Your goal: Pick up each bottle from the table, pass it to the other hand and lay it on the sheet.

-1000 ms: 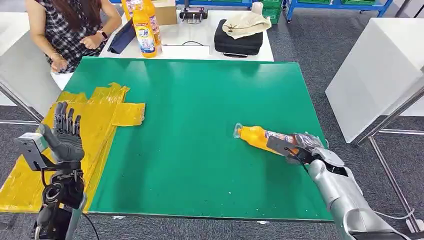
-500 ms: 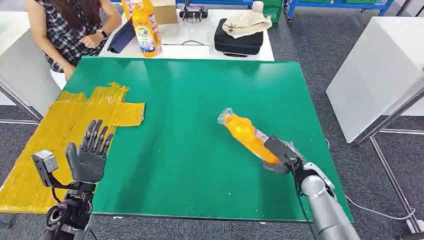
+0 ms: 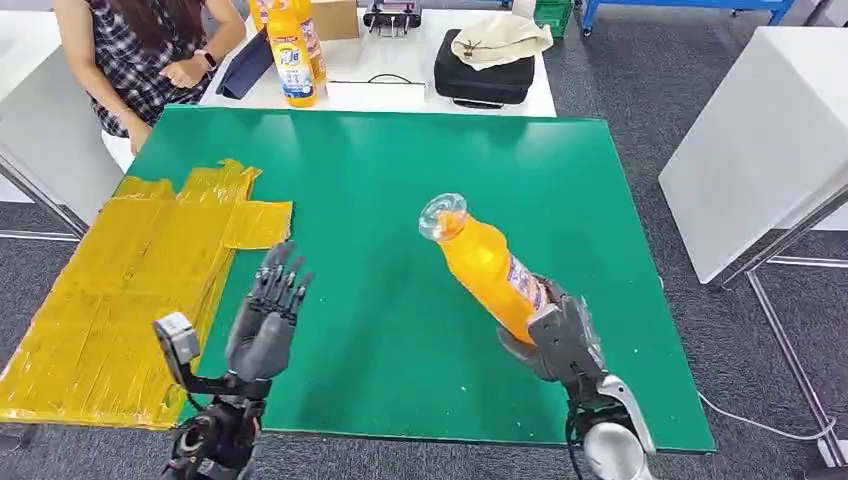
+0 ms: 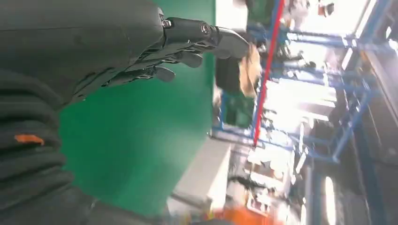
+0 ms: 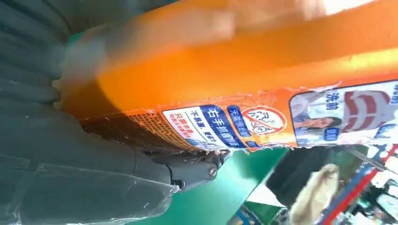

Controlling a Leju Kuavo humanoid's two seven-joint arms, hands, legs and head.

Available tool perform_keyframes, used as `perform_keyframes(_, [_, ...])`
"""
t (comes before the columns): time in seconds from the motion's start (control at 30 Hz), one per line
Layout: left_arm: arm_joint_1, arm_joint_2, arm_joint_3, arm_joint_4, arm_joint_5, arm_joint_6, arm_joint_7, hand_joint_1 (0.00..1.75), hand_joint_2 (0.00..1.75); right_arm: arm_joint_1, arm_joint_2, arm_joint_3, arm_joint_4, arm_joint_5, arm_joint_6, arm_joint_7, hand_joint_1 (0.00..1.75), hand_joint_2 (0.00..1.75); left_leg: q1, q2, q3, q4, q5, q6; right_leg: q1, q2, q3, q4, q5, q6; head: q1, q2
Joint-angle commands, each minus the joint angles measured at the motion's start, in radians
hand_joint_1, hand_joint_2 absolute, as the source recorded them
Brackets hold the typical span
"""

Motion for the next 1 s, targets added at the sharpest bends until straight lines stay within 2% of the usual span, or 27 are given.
perform_keyframes(0.03, [-0.046, -0.041, -0.158, 0.032, 0.033, 0.026, 0.008, 0.0, 1.75, -0.134, 0.079, 0.175, 0.188, -0.009, -0.099, 0.014, 1.75, 1.75, 0.0, 0.003, 0.006, 0.0, -0.002, -0.001, 0.0, 0.001, 0.005, 0.0, -0.001, 0.0, 0.0, 0.0])
perform_keyframes(0.17, [-0.08, -0.061, -0.165, 0.042, 0.061, 0.024, 0.023, 0.0, 1.75, -0.182, 0.147, 0.196, 0.227, 0.017, -0.127, 0.06, 1.75, 1.75, 0.0, 0.002, 0.003, 0.0, 0.0, -0.001, 0.0, 0.0, 0.002, 0.0, 0.0, 0.0, 0.0, 0.0])
perform_keyframes(0.23, [-0.08, -0.061, -0.165, 0.042, 0.061, 0.024, 0.023, 0.0, 1.75, -0.182, 0.147, 0.196, 0.227, 0.017, -0.127, 0.06, 1.75, 1.75, 0.0, 0.003, 0.006, 0.0, -0.001, -0.001, 0.0, 0.0, 0.005, 0.001, -0.002, 0.0, 0.0, 0.0])
perform_keyframes(0.4, [-0.077, -0.058, -0.165, 0.043, 0.061, 0.024, 0.023, 0.0, 1.75, -0.178, 0.142, 0.195, 0.227, 0.016, -0.126, 0.057, 1.75, 1.75, 0.001, 0.001, 0.003, -0.001, 0.001, -0.001, 0.001, -0.001, 0.002, 0.0, 0.0, 0.0, 0.0, 0.0])
perform_keyframes(0.47, [-0.077, -0.058, -0.165, 0.043, 0.061, 0.024, 0.023, 0.0, 1.75, -0.178, 0.142, 0.195, 0.227, 0.016, -0.126, 0.057, 1.75, 1.75, 0.0, 0.001, 0.008, -0.001, -0.001, 0.0, 0.0, -0.002, 0.008, -0.001, -0.003, 0.001, 0.0, 0.0])
perform_keyframes(0.5, [-0.084, -0.058, -0.171, 0.044, 0.065, 0.028, 0.025, 0.0, 1.75, -0.181, 0.16, 0.187, 0.229, 0.012, -0.118, 0.064, 1.75, 1.75, 0.001, 0.001, 0.003, -0.001, 0.001, -0.001, 0.0, -0.001, 0.003, 0.0, -0.001, 0.0, 0.0, 0.0])
perform_keyframes(0.77, [-0.12, -0.091, -0.204, 0.071, 0.09, 0.072, 0.051, 0.0, 1.75, -0.259, 0.276, 0.179, 0.345, 0.069, -0.077, 0.109, 1.75, 1.75, 0.0, 0.002, 0.002, -0.001, 0.001, -0.001, 0.0, -0.001, 0.002, 0.0, -0.001, 0.0, 0.0, 0.0])
perform_keyframes(0.93, [-0.085, -0.099, -0.163, -0.006, 0.088, 0.106, 0.079, 0.0, 1.75, -0.256, 0.316, 0.217, 0.391, 0.133, -0.055, 0.113, 1.75, 1.75, 0.001, 0.003, 0.004, 0.0, -0.001, -0.001, 0.001, 0.0, 0.003, 0.0, -0.002, 0.0, 0.0, 0.0])
perform_keyframes(1.0, [-0.08, -0.096, -0.146, -0.037, 0.089, 0.112, 0.094, 0.0, 1.75, -0.261, 0.328, 0.246, 0.418, 0.169, -0.062, 0.124, 1.75, 1.75, 0.001, 0.003, 0.001, -0.001, 0.001, -0.001, 0.0, 0.001, 0.0, 0.001, 0.0, 0.0, 0.0, 0.0])
